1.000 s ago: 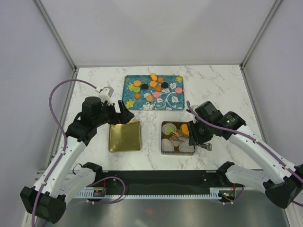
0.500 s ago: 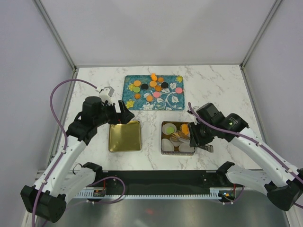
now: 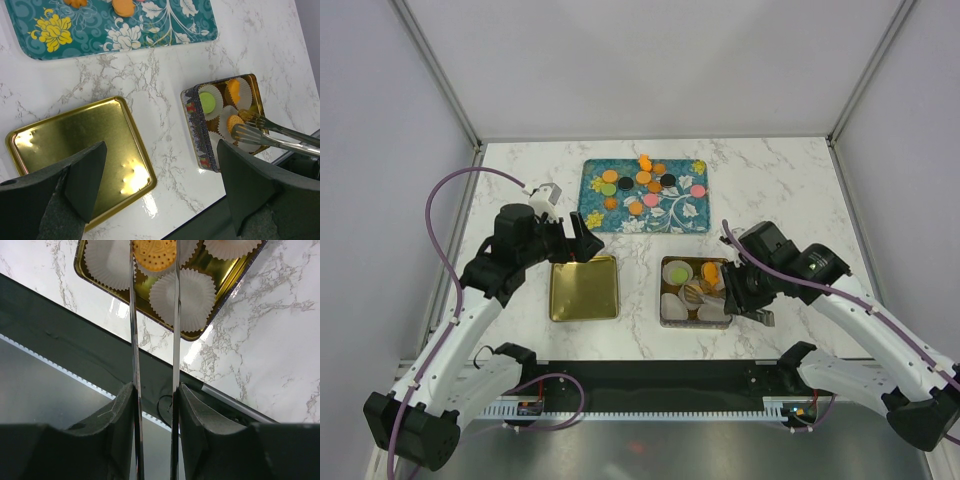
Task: Pack the cookies
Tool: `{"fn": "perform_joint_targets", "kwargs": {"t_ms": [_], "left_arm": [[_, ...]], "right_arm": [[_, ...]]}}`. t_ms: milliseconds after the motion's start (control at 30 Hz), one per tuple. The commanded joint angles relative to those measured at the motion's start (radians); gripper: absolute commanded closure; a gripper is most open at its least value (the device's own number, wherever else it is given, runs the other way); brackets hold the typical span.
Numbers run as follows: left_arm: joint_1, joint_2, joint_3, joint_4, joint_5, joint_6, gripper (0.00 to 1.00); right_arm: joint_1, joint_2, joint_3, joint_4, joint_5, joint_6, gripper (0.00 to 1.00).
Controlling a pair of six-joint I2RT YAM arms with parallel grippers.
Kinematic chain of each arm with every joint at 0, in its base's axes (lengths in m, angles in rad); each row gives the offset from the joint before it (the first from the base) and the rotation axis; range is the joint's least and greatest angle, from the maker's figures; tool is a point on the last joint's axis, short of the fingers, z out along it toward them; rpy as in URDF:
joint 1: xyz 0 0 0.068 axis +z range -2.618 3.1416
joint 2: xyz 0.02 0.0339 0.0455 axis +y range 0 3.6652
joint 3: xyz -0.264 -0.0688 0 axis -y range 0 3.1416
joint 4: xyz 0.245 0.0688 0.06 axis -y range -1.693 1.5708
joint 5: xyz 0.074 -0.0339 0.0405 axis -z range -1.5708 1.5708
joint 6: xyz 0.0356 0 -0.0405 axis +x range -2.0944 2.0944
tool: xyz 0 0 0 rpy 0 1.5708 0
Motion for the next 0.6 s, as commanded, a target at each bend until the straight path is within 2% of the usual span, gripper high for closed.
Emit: {"fn": "perform_joint_targets", "kwargs": {"t_ms": [0, 167, 433, 567], "left_arm": [[0.001, 0.002, -0.001, 0.004, 0.014, 0.029, 0.00], [0.001, 0.002, -0.003, 0.006, 0.016, 0.029, 0.00], [0.001, 0.004, -0.001, 0.004, 0.017, 0.029, 0.00], [0.001, 0.004, -0.003, 0.004, 0.016, 0.029, 0.00]], "right_arm": [[0.005, -0.003, -0.006, 0.027, 0.009, 0.014, 0.63], [0.005, 0.005, -0.029, 0.048, 0.008, 0.014, 0.59], [0.005, -0.001, -0.026, 0.057, 0.012, 0.012, 0.43], [0.005, -0.001, -0.022, 0.059, 0.012, 0.015, 0.42]]}}
